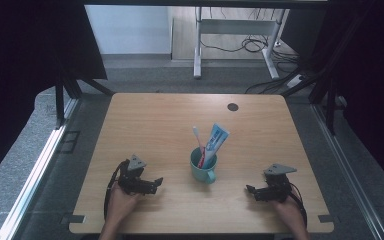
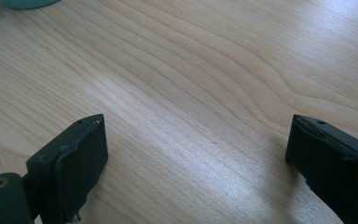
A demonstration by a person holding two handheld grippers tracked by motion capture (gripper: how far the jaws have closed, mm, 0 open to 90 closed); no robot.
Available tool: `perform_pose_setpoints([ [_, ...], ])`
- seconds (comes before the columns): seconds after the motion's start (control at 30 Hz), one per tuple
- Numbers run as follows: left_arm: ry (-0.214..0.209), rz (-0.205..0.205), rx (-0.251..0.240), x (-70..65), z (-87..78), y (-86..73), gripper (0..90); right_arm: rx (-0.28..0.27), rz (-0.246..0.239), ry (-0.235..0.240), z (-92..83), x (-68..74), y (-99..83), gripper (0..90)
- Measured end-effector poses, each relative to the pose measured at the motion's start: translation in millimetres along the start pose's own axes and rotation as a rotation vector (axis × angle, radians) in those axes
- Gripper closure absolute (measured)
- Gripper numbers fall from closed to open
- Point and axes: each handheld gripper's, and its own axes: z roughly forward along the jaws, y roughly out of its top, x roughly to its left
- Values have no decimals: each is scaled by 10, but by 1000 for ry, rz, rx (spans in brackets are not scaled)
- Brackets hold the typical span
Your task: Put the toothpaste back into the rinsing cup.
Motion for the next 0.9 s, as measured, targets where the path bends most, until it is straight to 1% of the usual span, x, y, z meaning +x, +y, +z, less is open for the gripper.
perform_pose_setpoints([
  [0.13,0,1,25,-25,46,-48,0,0,0,0,0,0,0,51],
  [0.23,12,16,54,-49,89,-79,0,0,0,0,0,0,0,51],
  [0.33,13,24,75,-61,129,-111,0,0,0,0,0,0,0,52],
  [0.37,16,21,78,-67,140,-121,0,0,0,-1,0,1,0,52],
  [0.4,25,32,79,-76,144,-124,0,0,0,-1,0,1,0,52],
  [0.47,32,40,84,-85,147,-123,0,0,1,-1,-1,2,0,53],
  [0.9,50,23,86,-97,141,-131,0,-1,2,-1,-1,1,-2,54],
])
